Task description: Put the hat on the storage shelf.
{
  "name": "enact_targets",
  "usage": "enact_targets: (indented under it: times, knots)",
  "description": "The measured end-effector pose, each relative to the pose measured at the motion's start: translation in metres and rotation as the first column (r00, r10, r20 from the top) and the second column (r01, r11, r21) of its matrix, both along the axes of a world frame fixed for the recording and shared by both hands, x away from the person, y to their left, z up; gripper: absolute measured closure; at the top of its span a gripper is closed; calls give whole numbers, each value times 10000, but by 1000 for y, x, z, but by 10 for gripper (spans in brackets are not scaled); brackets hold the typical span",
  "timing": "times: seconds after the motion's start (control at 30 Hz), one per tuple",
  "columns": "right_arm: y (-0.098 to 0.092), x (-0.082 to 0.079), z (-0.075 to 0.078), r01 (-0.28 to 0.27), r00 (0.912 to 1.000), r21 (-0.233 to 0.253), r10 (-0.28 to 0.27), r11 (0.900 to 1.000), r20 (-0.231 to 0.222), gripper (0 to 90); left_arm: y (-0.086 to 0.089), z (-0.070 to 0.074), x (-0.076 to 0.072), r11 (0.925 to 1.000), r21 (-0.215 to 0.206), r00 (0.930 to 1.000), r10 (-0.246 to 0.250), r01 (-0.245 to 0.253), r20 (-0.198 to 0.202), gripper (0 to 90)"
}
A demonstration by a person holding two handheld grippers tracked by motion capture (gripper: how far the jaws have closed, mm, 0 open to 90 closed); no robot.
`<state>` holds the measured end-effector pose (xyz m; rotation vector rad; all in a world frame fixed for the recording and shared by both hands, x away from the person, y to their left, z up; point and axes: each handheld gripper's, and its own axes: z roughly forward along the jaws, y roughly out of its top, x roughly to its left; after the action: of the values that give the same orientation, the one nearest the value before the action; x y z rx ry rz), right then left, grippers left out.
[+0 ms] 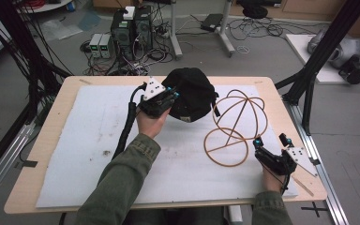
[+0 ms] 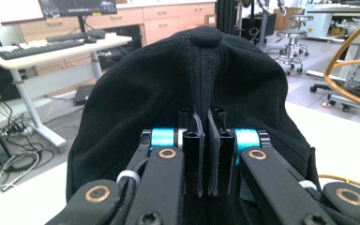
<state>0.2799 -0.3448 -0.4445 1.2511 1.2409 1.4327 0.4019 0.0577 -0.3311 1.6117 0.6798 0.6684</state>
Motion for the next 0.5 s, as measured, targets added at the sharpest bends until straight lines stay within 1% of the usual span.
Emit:
enact_targets:
  times: [0.1,0.23,0.27,0.37,0.5]
  knots:
    - [-1,0,0,41,10000,-6,-41,10000,22,53,3,6,-5,9997,-220,9997,-43,49,255,859]
    - [0,-1,0,18,10000,12,-18,10000,-9,53,7,16,-14,9979,-638,9981,-97,136,614,859]
    - [0,-1,0,18,10000,12,-18,10000,-9,53,8,20,-17,9973,-706,9964,-120,180,838,859]
    - [0,-1,0,-11,10000,6,11,10000,24,53,9,28,-23,9969,-771,9922,-76,173,1244,859]
    - [0,-2,1,14,10000,120,-15,9999,46,53,12,36,-28,9947,-993,9888,-103,253,1488,858]
